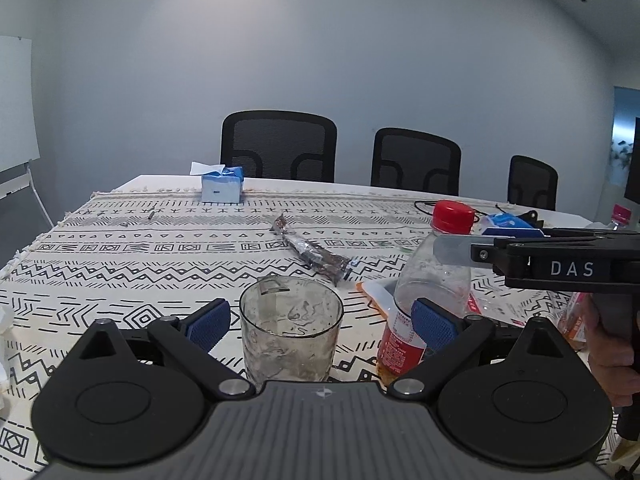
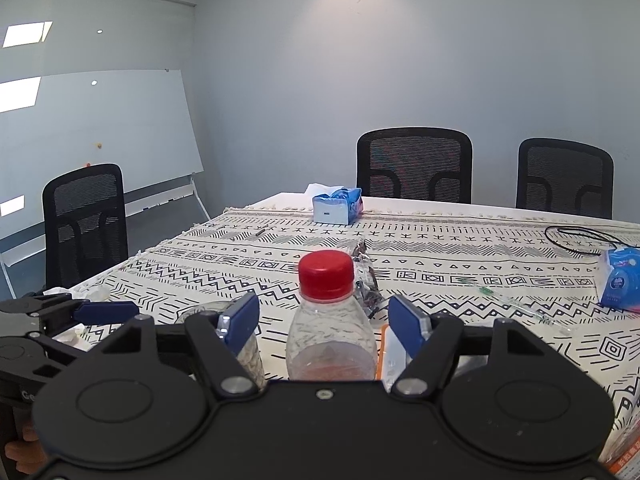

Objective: Unscrew bottle cap and pour
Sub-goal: 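Move the left tool toward the red-capped bottle while the right tool hovers over it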

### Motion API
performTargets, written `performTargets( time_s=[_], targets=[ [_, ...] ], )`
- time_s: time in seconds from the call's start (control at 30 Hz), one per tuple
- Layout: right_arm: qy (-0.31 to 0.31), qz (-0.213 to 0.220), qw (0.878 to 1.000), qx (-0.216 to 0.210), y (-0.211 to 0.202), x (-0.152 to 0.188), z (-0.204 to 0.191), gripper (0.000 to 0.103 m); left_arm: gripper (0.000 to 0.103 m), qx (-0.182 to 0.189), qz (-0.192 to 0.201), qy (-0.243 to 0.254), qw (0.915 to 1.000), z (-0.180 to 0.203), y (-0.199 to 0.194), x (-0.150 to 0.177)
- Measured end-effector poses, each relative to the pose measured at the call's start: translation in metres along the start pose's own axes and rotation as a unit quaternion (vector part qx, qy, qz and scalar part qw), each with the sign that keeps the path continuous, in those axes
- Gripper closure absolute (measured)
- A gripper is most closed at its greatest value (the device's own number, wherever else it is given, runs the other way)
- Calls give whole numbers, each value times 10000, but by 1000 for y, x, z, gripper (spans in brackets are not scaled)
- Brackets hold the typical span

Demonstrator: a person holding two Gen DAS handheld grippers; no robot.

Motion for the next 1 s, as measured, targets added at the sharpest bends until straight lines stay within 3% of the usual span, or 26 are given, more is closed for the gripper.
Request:
performTargets(
  time_s=[0.27,1.0],
  targets=[
    [47,-29,10000,-22,2,1,2,29,5,298,15,-206,9993,-19,2,0],
    [124,-94,9999,-15,10,5,8,30,5,311,-21,-71,9995,-11,6,6]
  ],
)
Point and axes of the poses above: each gripper's, at about its wrist camera, not at the fingertips, and y roughly the way its jaws point, z to its right, x to its underside, the point moved 9 cm from there along y, roughly the way its jaws point, and after that the axes turned 3 degrees about x, right-handed, at the moved point
